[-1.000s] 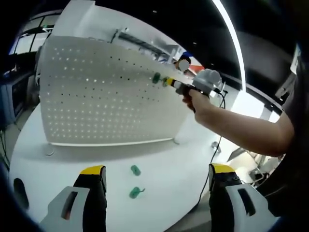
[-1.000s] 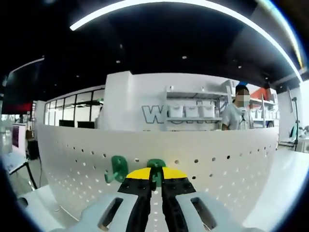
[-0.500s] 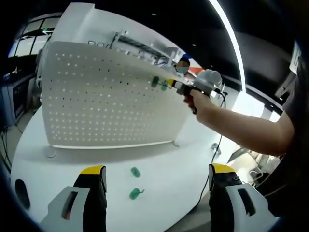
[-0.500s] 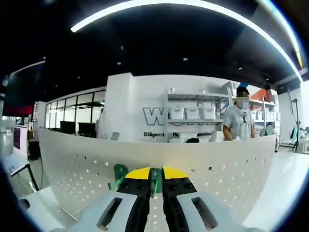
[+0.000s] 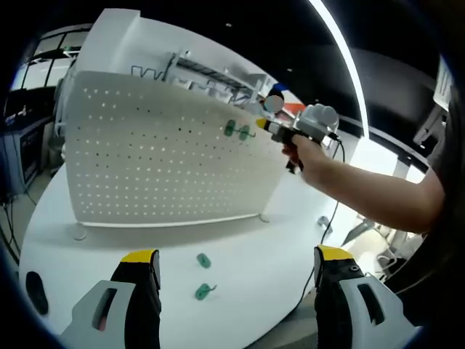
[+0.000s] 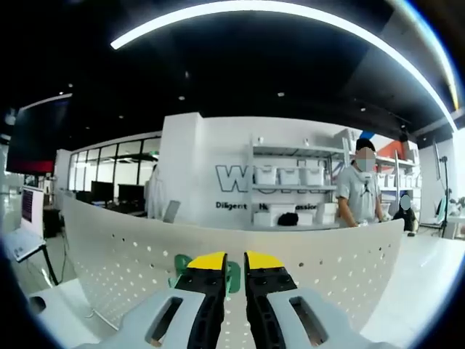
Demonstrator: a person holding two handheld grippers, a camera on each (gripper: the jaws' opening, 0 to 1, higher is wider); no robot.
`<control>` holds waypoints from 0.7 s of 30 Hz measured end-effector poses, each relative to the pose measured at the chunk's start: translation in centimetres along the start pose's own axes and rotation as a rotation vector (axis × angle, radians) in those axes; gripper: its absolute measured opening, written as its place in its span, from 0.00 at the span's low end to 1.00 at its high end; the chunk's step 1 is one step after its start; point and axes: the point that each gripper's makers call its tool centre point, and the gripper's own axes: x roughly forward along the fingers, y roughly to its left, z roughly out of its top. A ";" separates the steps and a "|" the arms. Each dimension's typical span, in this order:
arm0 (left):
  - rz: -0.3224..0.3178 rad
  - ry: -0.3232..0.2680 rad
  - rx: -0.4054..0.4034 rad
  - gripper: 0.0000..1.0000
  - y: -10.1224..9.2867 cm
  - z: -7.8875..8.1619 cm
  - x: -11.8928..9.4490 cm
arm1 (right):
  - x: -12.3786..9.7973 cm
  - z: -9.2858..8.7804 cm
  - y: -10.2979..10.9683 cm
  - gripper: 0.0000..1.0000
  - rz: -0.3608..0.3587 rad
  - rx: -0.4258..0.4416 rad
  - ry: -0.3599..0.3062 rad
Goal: Insert the hook assembly into the mounting plate slot until the hook locks in place.
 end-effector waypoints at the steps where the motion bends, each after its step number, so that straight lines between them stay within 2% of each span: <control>1: 0.001 0.000 0.001 0.89 0.0 0.0 0.0 | -0.3 0.1 0.0 0.07 0.003 0.001 -0.001; 16: 0.009 0.022 0.017 0.88 -0.1 -1.0 -1.0 | -5.0 -1.0 1.2 0.09 0.044 0.001 0.039; 21: 0.004 0.024 0.019 0.88 -0.2 -1.1 -1.2 | -6.6 -2.6 2.7 0.09 0.096 -0.011 0.080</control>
